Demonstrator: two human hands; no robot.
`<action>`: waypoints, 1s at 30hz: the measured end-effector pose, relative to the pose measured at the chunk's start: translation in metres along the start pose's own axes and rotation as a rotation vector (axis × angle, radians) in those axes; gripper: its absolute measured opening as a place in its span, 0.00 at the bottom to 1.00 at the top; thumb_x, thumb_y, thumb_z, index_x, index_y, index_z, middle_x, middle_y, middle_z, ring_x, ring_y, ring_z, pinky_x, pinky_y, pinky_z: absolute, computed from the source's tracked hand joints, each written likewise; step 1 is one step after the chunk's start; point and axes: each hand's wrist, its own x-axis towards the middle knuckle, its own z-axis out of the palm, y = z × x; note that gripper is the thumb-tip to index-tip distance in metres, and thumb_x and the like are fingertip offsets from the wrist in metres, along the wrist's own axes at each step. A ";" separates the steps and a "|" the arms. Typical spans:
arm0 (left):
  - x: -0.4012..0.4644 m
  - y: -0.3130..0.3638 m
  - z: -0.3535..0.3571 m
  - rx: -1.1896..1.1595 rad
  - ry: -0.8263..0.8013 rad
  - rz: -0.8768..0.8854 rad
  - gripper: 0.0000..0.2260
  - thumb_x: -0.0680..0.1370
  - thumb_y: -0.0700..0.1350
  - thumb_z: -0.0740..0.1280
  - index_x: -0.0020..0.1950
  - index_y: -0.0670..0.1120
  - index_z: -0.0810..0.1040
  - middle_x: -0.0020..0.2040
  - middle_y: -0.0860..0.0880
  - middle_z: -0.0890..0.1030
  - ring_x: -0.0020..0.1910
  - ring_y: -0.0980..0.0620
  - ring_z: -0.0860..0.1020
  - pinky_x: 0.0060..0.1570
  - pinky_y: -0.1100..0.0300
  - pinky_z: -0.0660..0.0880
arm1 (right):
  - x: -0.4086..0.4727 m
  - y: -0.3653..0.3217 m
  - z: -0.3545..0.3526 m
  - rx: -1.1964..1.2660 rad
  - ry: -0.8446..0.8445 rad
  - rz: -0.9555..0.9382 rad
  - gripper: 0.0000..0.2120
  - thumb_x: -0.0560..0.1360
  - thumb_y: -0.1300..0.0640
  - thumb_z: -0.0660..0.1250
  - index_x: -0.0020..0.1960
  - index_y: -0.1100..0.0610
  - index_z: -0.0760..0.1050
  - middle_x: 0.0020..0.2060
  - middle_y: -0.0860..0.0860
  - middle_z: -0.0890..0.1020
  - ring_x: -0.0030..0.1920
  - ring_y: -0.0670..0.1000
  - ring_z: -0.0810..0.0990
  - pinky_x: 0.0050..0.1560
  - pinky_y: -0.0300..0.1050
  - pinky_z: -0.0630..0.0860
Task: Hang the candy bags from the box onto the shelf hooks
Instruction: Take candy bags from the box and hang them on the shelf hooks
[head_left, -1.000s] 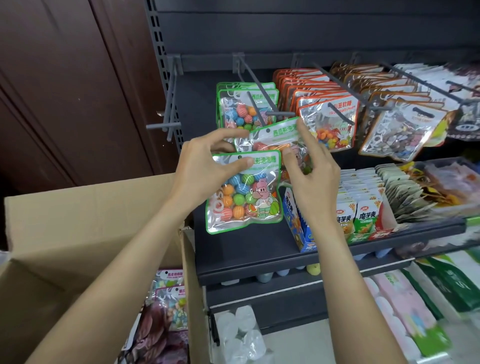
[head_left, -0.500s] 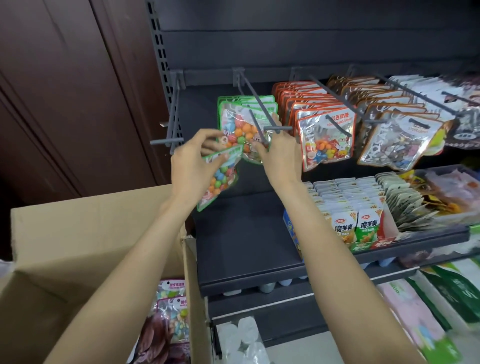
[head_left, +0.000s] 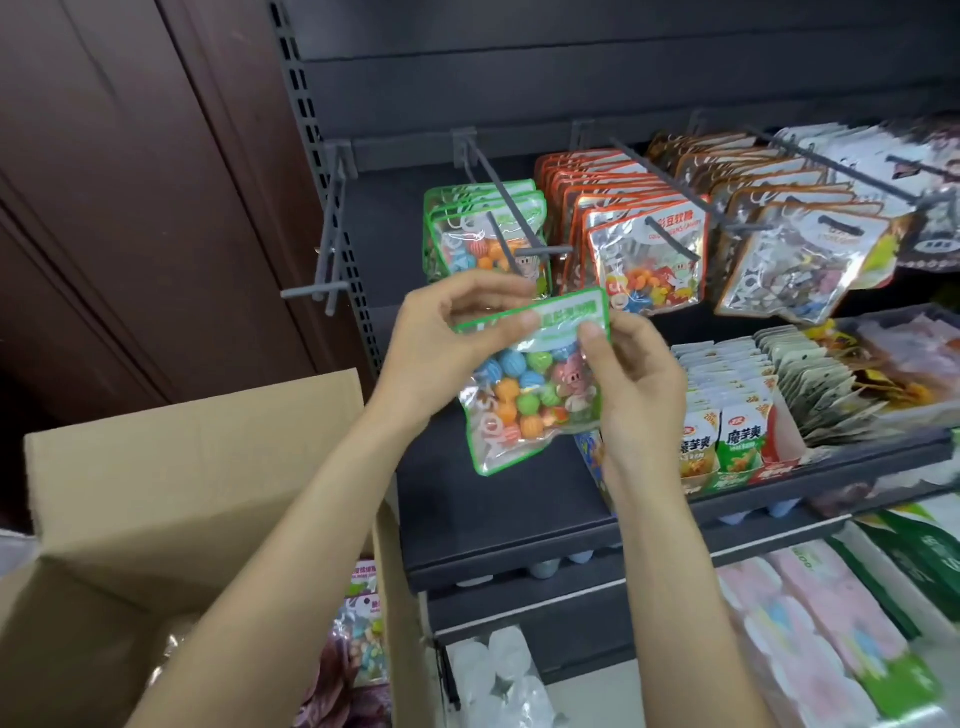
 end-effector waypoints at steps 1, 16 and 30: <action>-0.001 -0.002 0.002 -0.026 0.047 -0.010 0.08 0.72 0.41 0.74 0.45 0.53 0.82 0.43 0.60 0.84 0.49 0.59 0.81 0.51 0.59 0.78 | 0.005 -0.001 0.002 -0.029 0.036 -0.036 0.04 0.77 0.62 0.68 0.47 0.53 0.77 0.38 0.43 0.82 0.41 0.41 0.80 0.43 0.37 0.76; 0.010 -0.021 0.022 0.056 0.298 0.019 0.09 0.73 0.41 0.73 0.41 0.55 0.80 0.41 0.62 0.82 0.47 0.59 0.81 0.51 0.54 0.79 | 0.046 0.014 0.008 -0.466 0.021 -0.449 0.13 0.79 0.65 0.61 0.57 0.54 0.79 0.51 0.43 0.81 0.53 0.40 0.78 0.54 0.35 0.71; 0.024 -0.028 0.007 0.040 0.142 0.038 0.07 0.74 0.42 0.73 0.43 0.55 0.80 0.40 0.63 0.82 0.45 0.63 0.79 0.49 0.64 0.75 | 0.050 0.021 0.008 -0.438 -0.028 -0.419 0.13 0.79 0.59 0.65 0.63 0.52 0.77 0.57 0.45 0.80 0.58 0.42 0.77 0.59 0.37 0.71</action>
